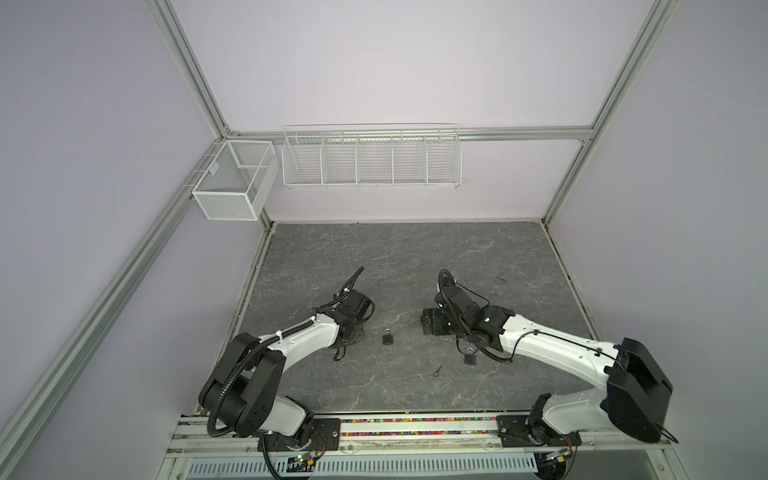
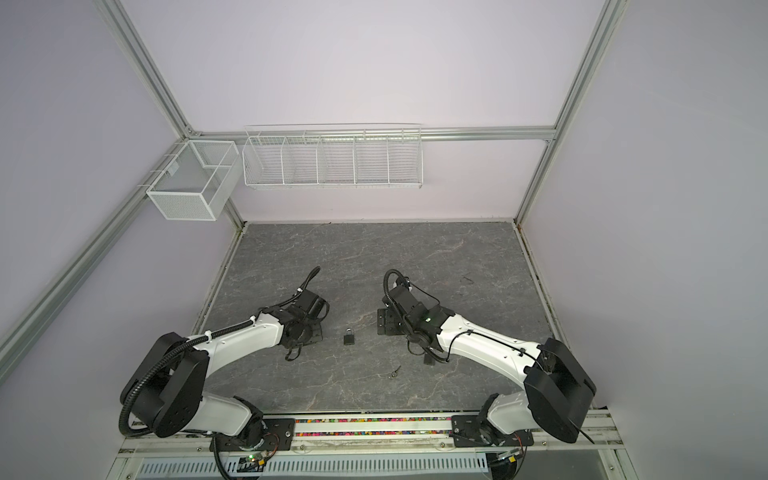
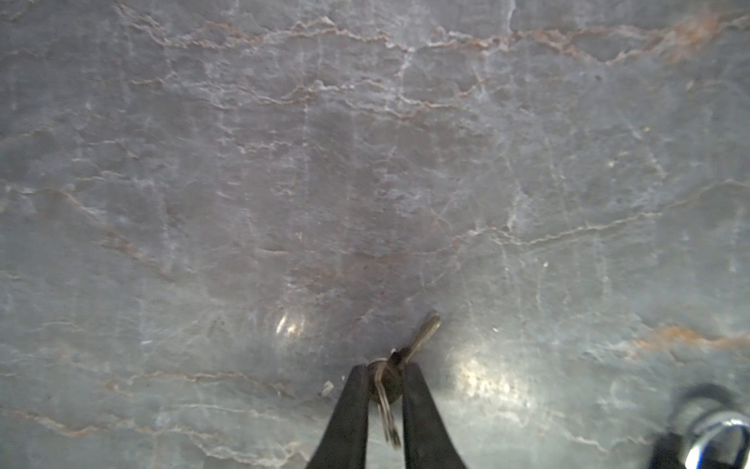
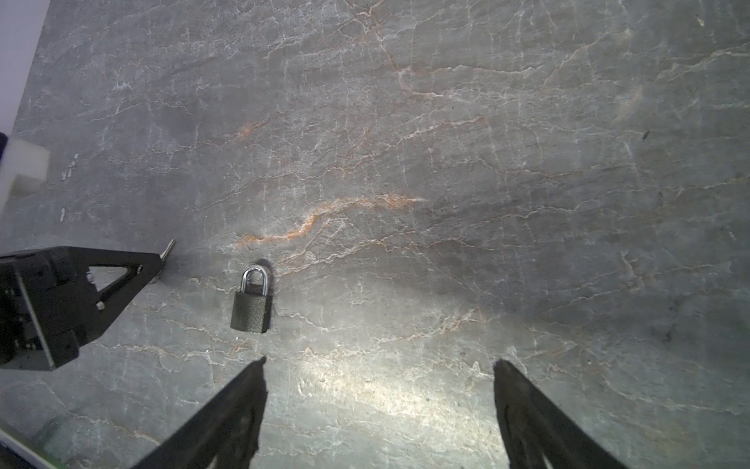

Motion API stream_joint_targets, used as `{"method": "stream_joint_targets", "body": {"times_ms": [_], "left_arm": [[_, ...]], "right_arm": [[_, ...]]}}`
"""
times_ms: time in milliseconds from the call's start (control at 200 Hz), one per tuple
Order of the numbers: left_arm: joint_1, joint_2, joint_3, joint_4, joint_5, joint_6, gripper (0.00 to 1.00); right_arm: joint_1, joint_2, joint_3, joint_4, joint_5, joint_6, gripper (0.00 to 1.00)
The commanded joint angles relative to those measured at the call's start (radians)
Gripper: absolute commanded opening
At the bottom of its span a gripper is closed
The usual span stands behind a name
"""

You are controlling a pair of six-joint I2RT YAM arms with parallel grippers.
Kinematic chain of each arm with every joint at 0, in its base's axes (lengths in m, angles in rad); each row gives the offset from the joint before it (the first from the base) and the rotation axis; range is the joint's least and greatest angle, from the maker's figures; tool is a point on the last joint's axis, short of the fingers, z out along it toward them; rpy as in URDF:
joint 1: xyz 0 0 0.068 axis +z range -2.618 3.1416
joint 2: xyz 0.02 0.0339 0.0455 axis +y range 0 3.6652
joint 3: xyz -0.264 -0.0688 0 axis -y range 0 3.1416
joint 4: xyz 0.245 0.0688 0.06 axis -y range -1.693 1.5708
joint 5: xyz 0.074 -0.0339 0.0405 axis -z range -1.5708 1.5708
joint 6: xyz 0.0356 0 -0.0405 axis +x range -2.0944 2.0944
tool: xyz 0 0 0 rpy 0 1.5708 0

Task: Unlock with the key
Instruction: 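Close the left gripper on the silver key and lift it, then carry the key toward the right gripper while the right gripper rises to meet it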

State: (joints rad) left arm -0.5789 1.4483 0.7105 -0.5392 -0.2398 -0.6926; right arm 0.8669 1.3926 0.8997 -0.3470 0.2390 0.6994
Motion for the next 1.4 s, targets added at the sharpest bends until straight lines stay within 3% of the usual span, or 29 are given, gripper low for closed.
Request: {"method": "stream_joint_targets", "body": {"times_ms": [0,620,970,1269,1394], "left_arm": [[-0.003,-0.030,-0.020,-0.001,-0.024,-0.022,0.14],[-0.003,-0.146,-0.034,0.001,-0.050,-0.030,0.00],[-0.003,-0.264,0.043,-0.030,-0.028,-0.009,0.00],[-0.003,-0.319,0.191,-0.085,0.075,0.021,0.00],[-0.003,-0.308,0.288,-0.136,0.126,0.044,0.00]], "right_arm": [[0.006,0.012,0.015,-0.004,0.008,0.011,0.89],[0.007,-0.018,0.011,-0.015,0.006,0.016,0.89],[0.006,-0.049,0.021,0.008,-0.033,0.016,0.89],[0.006,-0.133,-0.072,0.329,-0.237,-0.214,1.00],[0.001,-0.140,-0.094,0.451,-0.305,-0.306,0.94]]}}
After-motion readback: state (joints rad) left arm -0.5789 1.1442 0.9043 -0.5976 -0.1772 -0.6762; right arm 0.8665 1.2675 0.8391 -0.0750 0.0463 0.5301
